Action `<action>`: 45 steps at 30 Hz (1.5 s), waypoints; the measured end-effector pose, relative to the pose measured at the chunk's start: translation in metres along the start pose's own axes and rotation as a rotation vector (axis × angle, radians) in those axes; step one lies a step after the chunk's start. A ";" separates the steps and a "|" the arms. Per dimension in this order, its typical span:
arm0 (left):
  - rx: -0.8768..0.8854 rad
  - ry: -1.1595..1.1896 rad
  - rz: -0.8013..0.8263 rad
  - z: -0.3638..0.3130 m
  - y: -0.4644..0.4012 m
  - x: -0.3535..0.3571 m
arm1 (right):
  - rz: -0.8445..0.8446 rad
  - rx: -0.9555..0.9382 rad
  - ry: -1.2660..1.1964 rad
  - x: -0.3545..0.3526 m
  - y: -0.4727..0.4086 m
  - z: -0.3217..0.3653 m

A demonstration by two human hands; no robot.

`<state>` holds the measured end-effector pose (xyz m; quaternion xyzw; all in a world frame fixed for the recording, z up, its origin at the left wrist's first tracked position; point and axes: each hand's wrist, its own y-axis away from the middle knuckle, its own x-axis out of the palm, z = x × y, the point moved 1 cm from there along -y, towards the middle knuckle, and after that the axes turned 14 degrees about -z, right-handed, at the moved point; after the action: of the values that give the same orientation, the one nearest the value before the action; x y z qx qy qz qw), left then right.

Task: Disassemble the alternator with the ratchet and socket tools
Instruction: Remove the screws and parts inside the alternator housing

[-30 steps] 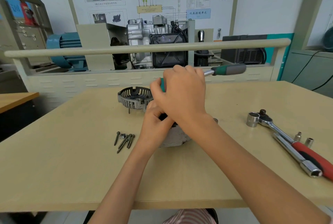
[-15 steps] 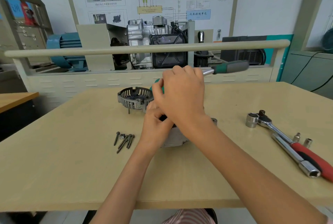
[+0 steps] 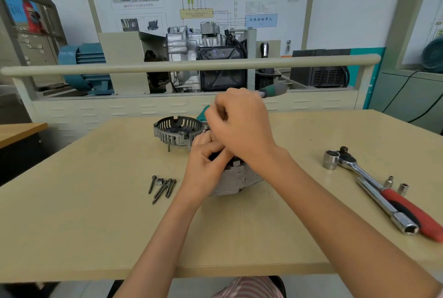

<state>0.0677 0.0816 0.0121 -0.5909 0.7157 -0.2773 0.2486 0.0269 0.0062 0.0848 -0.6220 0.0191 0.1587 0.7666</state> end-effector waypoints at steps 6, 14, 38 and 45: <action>-0.004 -0.001 -0.039 0.000 0.001 0.002 | -0.071 0.031 0.417 0.003 0.007 0.011; -0.009 -0.033 0.045 -0.004 0.001 -0.001 | 0.038 0.278 -0.563 -0.004 -0.006 -0.003; 0.000 -0.009 -0.017 0.004 -0.001 0.000 | -0.062 -0.031 0.402 0.005 0.009 0.007; -0.032 0.002 0.021 -0.002 0.001 0.000 | 0.007 0.089 0.073 0.003 -0.003 0.006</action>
<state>0.0659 0.0815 0.0131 -0.5868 0.7264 -0.2640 0.2413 0.0297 0.0120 0.0878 -0.5925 0.0561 0.1376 0.7917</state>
